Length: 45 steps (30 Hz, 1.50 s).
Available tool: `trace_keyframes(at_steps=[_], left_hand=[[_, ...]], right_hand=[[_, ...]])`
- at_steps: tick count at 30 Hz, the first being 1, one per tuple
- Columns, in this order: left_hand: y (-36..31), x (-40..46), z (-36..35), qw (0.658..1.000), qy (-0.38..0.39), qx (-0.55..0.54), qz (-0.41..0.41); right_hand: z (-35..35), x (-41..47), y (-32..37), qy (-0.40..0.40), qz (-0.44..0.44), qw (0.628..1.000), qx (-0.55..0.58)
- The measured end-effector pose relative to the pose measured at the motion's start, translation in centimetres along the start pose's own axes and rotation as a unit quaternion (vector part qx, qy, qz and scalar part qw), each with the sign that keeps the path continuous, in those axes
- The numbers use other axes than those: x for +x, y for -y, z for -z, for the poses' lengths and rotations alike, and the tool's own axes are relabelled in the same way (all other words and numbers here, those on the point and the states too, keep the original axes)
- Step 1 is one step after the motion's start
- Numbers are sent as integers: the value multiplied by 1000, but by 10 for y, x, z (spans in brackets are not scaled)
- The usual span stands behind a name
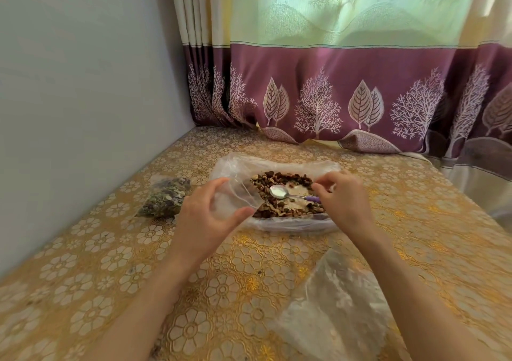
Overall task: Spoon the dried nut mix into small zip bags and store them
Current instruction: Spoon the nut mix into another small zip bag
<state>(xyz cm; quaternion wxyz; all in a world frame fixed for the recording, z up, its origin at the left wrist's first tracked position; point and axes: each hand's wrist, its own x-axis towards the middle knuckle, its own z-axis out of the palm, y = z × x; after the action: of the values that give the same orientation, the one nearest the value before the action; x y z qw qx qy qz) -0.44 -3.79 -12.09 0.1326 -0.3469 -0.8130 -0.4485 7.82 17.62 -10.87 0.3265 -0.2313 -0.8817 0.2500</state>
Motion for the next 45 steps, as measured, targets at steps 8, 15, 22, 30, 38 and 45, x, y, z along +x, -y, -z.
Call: trace_keyframes(at_steps=[8, 15, 22, 30, 38, 45], left_hand=[[9, 0, -1, 1000, -11, 4, 1], [9, 1, -1, 1000, -19, 4, -12], [11, 1, -2, 999, -23, 17, -21], [12, 0, -1, 999, -16, 19, -25], [12, 0, 0, 999, -18, 22, -17], [13, -3, -4, 999, -14, 31, -29]], right_hand=[[4, 9, -38, 38, -168, 976, -130], [8, 10, -39, 72, -191, 978, -49], [11, 10, -26, 23, -184, 925, 331], [10, 17, -26, -70, -131, 946, 289], [21, 19, -32, -104, -144, 936, 305], [35, 22, -54, -143, -177, 936, 268]])
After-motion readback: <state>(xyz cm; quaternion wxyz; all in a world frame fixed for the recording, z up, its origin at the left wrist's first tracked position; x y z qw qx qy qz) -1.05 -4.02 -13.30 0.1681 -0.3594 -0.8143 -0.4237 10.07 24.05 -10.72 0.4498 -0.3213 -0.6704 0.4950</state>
